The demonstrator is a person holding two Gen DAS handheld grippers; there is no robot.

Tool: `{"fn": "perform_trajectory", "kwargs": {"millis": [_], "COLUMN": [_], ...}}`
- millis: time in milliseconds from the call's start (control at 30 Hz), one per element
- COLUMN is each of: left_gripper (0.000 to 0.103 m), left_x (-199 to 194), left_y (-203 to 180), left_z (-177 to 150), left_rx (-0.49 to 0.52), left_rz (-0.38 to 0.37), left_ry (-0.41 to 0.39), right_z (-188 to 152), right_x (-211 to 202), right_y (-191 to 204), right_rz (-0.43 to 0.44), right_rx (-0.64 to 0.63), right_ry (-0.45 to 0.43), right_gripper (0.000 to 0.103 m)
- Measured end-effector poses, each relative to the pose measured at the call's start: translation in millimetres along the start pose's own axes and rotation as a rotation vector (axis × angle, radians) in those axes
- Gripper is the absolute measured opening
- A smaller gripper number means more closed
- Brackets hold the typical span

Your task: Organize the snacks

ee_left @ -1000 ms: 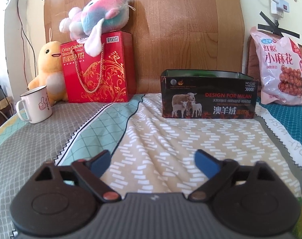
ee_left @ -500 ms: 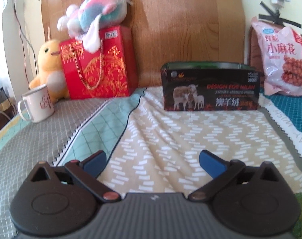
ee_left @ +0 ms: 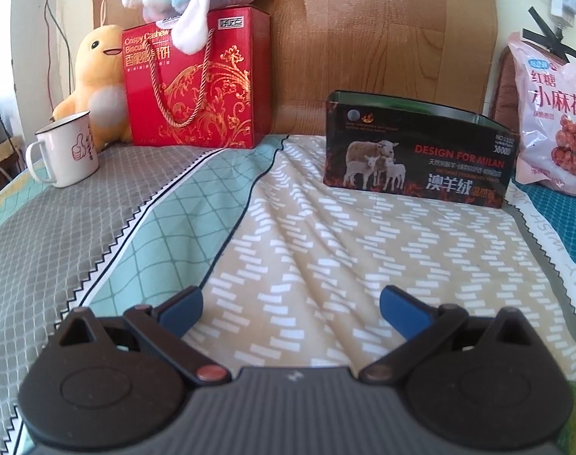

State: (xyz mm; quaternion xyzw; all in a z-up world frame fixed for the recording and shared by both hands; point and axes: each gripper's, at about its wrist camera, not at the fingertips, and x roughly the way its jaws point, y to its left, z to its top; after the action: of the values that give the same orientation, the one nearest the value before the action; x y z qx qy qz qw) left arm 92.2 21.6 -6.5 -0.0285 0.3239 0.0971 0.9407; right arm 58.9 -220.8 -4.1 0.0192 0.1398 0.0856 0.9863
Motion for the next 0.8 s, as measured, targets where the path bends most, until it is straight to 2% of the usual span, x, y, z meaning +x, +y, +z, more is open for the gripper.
{"fn": "perform_trajectory", "kwargs": {"millis": [200,800], "left_gripper": [0.103,0.103], "left_x": [0.9,2.4], "left_y": [-1.2,-4.3], "left_z": [0.4,0.4], "left_rx": [-0.001,0.034], "left_rz": [0.014,0.041], "left_ry": [0.01,0.023], "right_z": [-0.5,-0.6], "right_x": [-3.9,-2.2], "right_y": [-0.1,-4.6], "right_rz": [0.026,0.045], "right_rx": [0.0,0.041], "right_ry": [-0.024,0.002], "right_gripper": [0.103,0.103]}}
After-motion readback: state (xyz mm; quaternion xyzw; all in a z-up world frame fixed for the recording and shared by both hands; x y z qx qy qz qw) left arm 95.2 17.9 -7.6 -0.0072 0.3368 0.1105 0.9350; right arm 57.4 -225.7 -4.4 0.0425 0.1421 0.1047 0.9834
